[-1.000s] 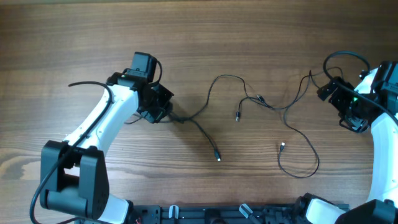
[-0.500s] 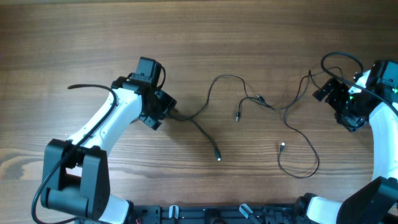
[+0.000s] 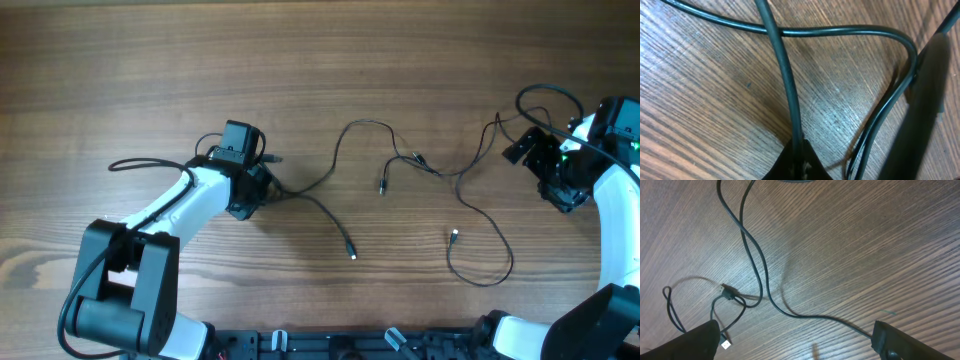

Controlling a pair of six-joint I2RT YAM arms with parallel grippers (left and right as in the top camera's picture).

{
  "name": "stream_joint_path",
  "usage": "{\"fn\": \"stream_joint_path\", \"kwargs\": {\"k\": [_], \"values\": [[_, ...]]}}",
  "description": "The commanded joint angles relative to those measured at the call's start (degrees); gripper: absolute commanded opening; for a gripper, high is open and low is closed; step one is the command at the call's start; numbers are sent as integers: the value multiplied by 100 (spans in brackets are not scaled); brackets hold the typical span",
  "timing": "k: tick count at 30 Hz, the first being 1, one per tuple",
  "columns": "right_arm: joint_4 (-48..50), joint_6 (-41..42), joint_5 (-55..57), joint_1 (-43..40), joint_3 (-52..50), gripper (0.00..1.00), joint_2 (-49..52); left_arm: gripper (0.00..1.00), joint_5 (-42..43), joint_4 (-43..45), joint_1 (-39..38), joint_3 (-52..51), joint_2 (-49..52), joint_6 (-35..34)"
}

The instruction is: Untangle cables

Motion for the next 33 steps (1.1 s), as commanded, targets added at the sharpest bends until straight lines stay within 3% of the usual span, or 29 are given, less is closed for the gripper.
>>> {"fn": "stream_joint_path", "kwargs": {"k": [1, 6, 11, 15, 21, 23, 27, 31, 33], "values": [[-15, 22, -57, 24, -35, 100, 87, 4, -20, -247, -22, 286, -256, 468], [-33, 26, -57, 24, -35, 100, 87, 4, 31, -1580, -22, 1388, -1373, 769], [-35, 26, -59, 24, -35, 100, 87, 4, -260, -1298, 13, 1768, -2315, 1161], [-103, 22, -57, 24, -35, 100, 87, 4, -636, -315, 542, 1773, -2608, 1801], [-240, 24, -57, 24, -35, 100, 87, 4, -339, 1534, 2057, 1777, -2546, 1838], [-282, 26, -57, 24, -35, 100, 87, 4, -361, 2273, 2649, 1777, -2363, 2210], [-321, 26, -59, 24, -37, 100, 87, 4, -376, 3449, 3480, 1777, -1563, 2234], [-328, 31, -168, 31, -35, 100, 85, 4, -382, 4981, 4118, 1860, -212, 2229], [-234, 31, -295, 31, -35, 100, 87, 4, -398, 5213, 4391, 2264, 820, 1917]]}}
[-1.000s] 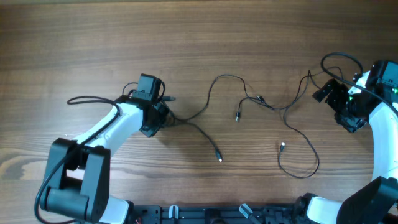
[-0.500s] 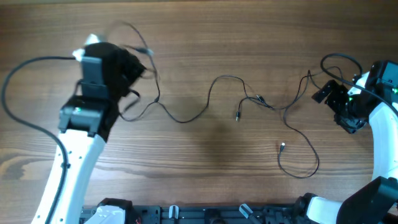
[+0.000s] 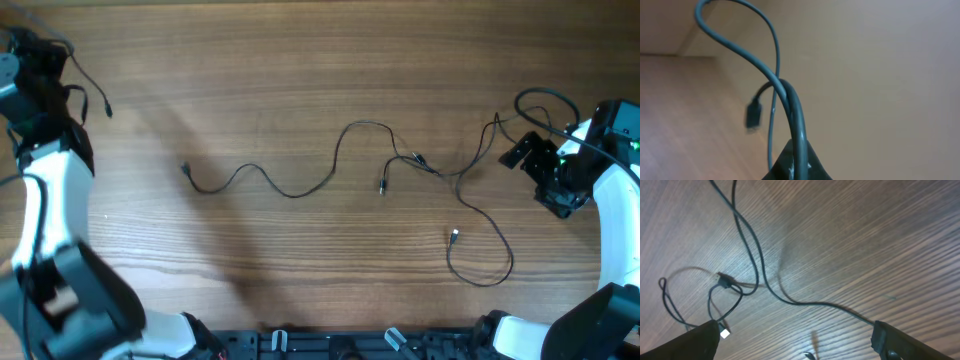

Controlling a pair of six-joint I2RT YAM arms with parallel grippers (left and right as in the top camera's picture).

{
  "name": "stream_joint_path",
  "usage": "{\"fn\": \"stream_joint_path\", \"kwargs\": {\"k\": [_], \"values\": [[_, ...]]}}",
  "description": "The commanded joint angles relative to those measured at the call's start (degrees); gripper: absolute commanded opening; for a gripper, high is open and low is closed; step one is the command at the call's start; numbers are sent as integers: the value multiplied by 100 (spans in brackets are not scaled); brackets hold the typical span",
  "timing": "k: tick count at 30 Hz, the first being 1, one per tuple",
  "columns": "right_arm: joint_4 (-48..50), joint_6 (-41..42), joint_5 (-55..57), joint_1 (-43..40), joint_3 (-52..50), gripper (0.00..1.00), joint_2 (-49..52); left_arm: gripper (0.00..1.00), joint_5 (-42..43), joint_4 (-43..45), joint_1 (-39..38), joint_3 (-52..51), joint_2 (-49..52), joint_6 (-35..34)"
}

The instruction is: Untangle cables

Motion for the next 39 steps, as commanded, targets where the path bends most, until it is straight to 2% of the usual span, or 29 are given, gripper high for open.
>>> {"fn": "stream_joint_path", "kwargs": {"k": [1, 4, 7, 8, 9, 10, 11, 15, 17, 21, 23, 27, 30, 33, 34, 38, 39], "values": [[140, 35, -240, 33, -31, 100, 76, 4, -31, 138, 363, 713, 1397, -184], [157, 186, -282, 144, -31, 100, 74, 4, -20, -127, 522, 1327, 2564, -184], [160, 186, -280, 308, -31, 100, 74, 5, -57, -271, 671, 1370, 2898, -225], [214, 186, -280, 391, -33, 100, 74, 17, -59, -433, 739, 1370, 3032, -225], [306, 223, -280, 466, -31, 100, 74, 38, -59, -654, 780, 1370, 3071, -225], [402, 317, -280, 546, -31, 100, 74, 73, -76, -933, 804, 1370, 3073, -225], [507, 330, -280, 643, -31, 100, 74, 100, -48, -1084, 833, 1370, 3056, -225], [678, 328, -509, 887, -31, 100, 74, 100, 367, -1982, 863, 1539, 2509, -376], [684, 317, -522, 887, -31, 100, 74, 100, 487, -3023, 826, 1768, 1803, -601], [763, 330, -195, 887, -31, 100, 74, 100, 828, -4535, 520, 1843, 573, -791], [765, 332, -50, 887, -31, 99, 74, 100, 931, -5112, 227, 1843, 166, -793], [872, 332, -37, 887, -31, 100, 74, 100, 1967, -5945, -940, 1838, -72, -785], [859, 328, -37, 887, -31, 100, 74, 100, 1963, -6179, -1878, 1834, 55, -756], [855, 308, -37, 887, -31, 100, 74, 100, 1690, -6277, -2677, 1825, 149, 376], [789, 308, -37, 887, -31, 100, 74, 100, 1137, -6588, -2983, 1825, 146, 970], [807, 306, -37, 887, -31, 100, 74, 100, -1342, -7604, -3268, 1823, 146, 1060], [807, 304, -39, 887, -31, 100, 74, 100, -1449, -7820, -3259, 1823, 146, 1060]]}}
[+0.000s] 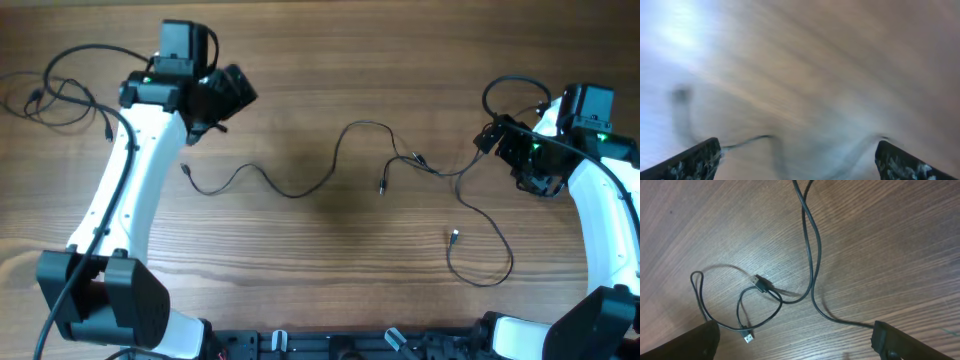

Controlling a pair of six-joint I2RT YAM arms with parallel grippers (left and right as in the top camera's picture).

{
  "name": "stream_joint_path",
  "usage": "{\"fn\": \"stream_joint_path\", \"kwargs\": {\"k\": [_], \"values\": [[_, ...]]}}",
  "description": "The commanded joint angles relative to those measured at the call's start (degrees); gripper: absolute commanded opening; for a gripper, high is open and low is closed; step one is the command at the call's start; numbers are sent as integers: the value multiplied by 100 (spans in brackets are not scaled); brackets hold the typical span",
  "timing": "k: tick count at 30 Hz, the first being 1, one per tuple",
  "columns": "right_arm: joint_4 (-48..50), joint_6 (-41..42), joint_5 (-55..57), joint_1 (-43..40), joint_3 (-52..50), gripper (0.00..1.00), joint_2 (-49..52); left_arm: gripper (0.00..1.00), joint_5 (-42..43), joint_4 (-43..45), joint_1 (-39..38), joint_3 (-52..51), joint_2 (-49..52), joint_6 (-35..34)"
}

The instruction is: Untangle cables

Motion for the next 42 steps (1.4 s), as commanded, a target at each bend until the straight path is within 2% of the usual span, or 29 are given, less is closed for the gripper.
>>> {"fn": "stream_joint_path", "kwargs": {"k": [1, 2, 5, 10, 14, 16, 24, 31, 38, 42], "values": [[17, -4, 50, 7, -26, 100, 66, 100, -1550, -542, 52, -7, 44, 356], [-17, -103, -116, 7, -26, 100, 66, 100, -1550, -654, 57, -7, 44, 356], [-46, -1082, -994, 7, 66, 100, 55, 100, -1545, -879, 55, -9, 44, 356], [-503, -1574, -1189, 17, 483, 100, -382, 100, -1394, -964, 55, -9, 42, 356], [-702, -2855, -2361, 212, 483, 100, -579, 100, -1097, -962, 55, -11, 44, 354], [-798, -3316, -2544, 476, 433, 100, -551, 100, -1054, -960, 55, -11, 44, 356], [-83, -3237, -2288, 1622, 79, 100, -422, 100, -1054, -938, 55, -11, 42, 356], [328, -3244, -1329, 1679, 79, 100, -343, 100, -1051, -940, 55, -11, 42, 356], [411, -3261, -1333, 1679, 22, 100, -341, 100, -1051, -938, 55, -11, 42, 354], [706, -3300, -1307, 1685, -356, 100, -166, 100, -1049, -944, 55, -11, 42, 354]]}}
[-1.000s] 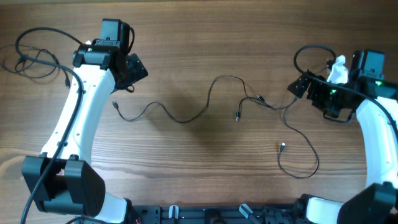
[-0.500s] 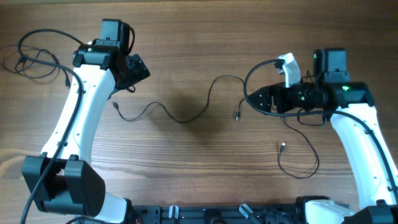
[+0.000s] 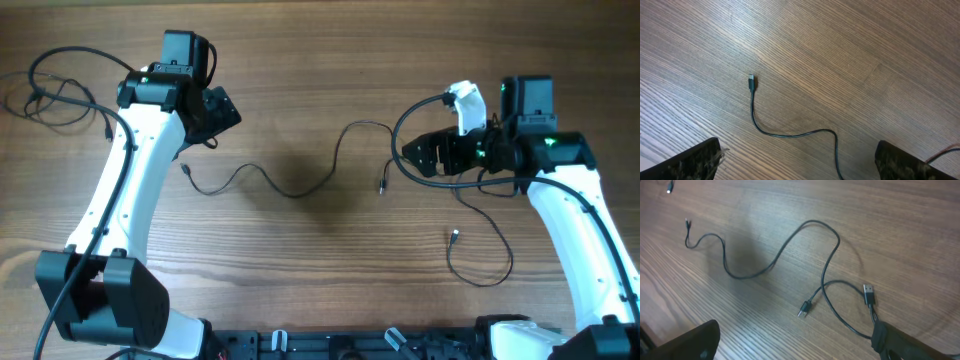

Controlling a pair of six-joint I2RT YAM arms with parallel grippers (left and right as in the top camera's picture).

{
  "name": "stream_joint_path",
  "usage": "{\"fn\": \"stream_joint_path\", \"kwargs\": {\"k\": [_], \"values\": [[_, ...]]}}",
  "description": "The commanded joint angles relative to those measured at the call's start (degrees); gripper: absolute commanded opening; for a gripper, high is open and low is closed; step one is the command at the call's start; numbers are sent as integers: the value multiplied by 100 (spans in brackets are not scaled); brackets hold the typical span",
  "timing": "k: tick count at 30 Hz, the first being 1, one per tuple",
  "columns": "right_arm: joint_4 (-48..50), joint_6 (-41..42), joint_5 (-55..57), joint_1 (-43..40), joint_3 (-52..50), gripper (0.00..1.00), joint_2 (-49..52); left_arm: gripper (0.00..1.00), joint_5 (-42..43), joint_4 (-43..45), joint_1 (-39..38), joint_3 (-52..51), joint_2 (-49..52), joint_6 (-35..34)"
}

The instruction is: Untangle cables

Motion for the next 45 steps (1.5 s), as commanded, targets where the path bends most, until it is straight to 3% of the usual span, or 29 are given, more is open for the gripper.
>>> {"fn": "stream_joint_path", "kwargs": {"k": [1, 8, 9, 11, 12, 14, 15, 17, 19, 21, 25, 33, 37, 43, 45], "values": [[367, -122, 116, 31, -492, 100, 315, 100, 35, -11, 15, -11, 42, 109], [1344, -122, 116, 42, -951, 96, 1279, 100, 31, -13, 15, -11, 42, 109], [1432, -129, 140, 48, -951, 90, 1390, 100, 33, -13, 15, -11, 42, 109], [1493, -291, 144, 125, -951, 67, 1663, 100, 33, -13, 15, -11, 42, 109], [1447, -286, 151, 205, -951, 61, 1816, 100, 33, -13, 15, -11, 42, 109], [1384, -280, 129, 361, -951, 58, 2002, 100, 35, -13, 15, -11, 42, 107], [1386, -256, 116, 459, -951, 50, 2081, 100, 57, -13, 15, -11, 42, 107], [1456, 57, 90, 566, -916, 22, 2041, 100, 74, -17, 15, -11, 44, 109], [1390, 452, 90, 551, -730, 5, 1917, 100, 74, -20, 15, -11, 42, 109], [1259, 758, 42, 549, -428, 5, 1692, 100, 74, -83, 15, -11, 42, 109], [1558, 785, -1582, 551, -201, 5, 1126, 100, 105, -162, 15, -11, 42, 107], [1281, 323, -1613, 846, -317, 5, 1091, 100, 376, -13, 15, -11, 42, 63], [1657, 356, -1552, 1023, -317, 5, 1091, 100, 374, 13, 15, -11, 44, -343], [2503, 1029, -1480, 999, -153, 5, 1025, 100, 378, 7, 15, -11, 42, -699], [2400, 916, -885, 929, 109, 5, 841, 100, 404, 9, 15, -11, 42, -800]]}}
